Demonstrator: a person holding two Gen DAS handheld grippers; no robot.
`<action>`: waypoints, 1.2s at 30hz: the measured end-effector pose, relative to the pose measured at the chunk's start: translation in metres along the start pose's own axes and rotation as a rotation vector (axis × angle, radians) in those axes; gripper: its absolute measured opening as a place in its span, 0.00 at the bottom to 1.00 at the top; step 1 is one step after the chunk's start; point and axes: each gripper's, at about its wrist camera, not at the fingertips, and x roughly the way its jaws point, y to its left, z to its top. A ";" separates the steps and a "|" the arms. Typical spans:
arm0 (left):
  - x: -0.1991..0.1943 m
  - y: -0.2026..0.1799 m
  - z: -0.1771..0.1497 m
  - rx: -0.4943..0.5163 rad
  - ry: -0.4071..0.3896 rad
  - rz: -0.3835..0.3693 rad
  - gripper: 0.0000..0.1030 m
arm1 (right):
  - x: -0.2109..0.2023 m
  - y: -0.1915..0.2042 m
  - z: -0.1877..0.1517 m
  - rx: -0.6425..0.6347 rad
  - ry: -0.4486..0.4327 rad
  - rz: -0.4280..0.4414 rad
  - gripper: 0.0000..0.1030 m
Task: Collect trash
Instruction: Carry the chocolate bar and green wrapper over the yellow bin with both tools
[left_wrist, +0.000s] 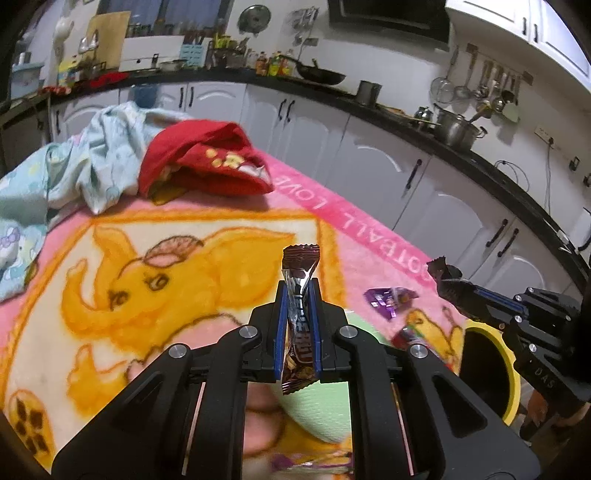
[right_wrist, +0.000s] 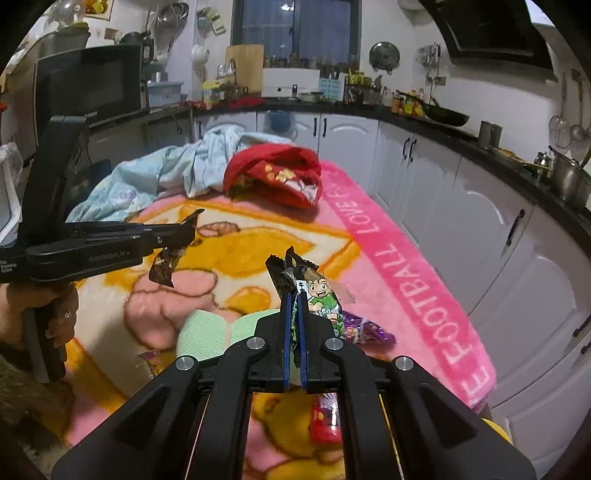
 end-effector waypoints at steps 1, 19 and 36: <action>-0.002 -0.005 0.001 0.008 -0.005 -0.005 0.06 | -0.006 -0.002 0.000 0.004 -0.008 -0.004 0.03; -0.006 -0.078 -0.002 0.108 -0.017 -0.096 0.06 | -0.070 -0.043 -0.024 0.078 -0.069 -0.065 0.03; 0.002 -0.141 -0.016 0.202 -0.001 -0.185 0.06 | -0.107 -0.080 -0.067 0.169 -0.066 -0.145 0.03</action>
